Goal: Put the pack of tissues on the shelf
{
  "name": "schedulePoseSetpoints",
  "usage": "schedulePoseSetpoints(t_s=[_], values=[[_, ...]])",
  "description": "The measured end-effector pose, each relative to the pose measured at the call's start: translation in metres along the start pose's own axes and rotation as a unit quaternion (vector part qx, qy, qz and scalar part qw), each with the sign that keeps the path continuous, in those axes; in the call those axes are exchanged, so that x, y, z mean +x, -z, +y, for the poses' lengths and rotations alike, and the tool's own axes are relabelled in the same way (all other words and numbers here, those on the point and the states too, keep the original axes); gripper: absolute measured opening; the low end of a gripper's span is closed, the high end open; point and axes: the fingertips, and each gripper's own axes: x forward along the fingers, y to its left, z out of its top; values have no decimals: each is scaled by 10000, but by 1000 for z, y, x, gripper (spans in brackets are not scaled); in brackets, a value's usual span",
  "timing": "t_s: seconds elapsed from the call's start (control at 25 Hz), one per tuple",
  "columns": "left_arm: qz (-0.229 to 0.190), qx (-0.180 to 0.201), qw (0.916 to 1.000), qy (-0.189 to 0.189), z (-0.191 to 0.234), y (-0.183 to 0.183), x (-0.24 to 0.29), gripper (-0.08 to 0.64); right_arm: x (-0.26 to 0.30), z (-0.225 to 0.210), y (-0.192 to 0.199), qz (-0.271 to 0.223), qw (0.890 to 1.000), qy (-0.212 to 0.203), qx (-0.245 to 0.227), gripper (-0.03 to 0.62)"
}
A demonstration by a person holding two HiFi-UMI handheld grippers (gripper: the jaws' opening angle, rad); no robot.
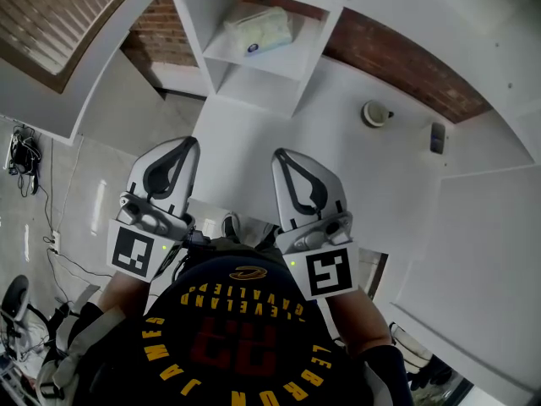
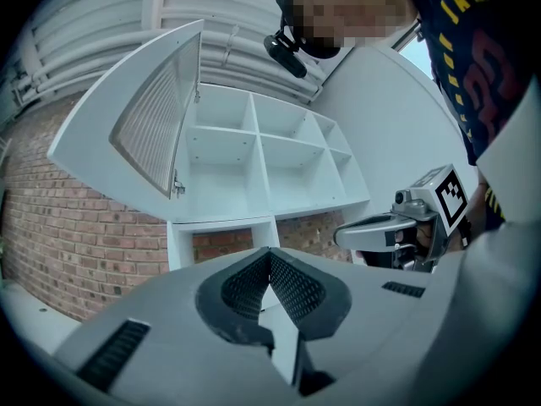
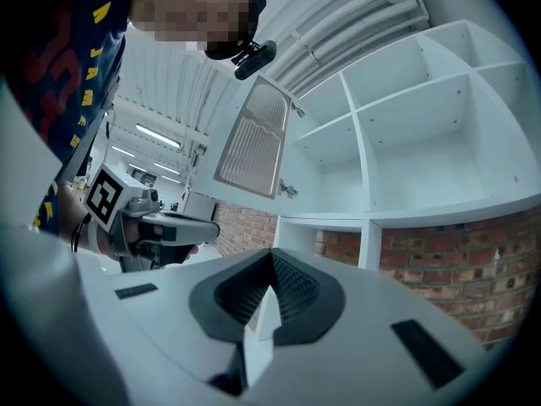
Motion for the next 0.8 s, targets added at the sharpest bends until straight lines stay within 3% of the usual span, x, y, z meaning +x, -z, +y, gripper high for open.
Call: schedulePoseSetpoints(t_s=[0.8], values=[[-49,-55,10000,19,5,7,10,3,0,-9,2,-75,9999,83,-89,-6]])
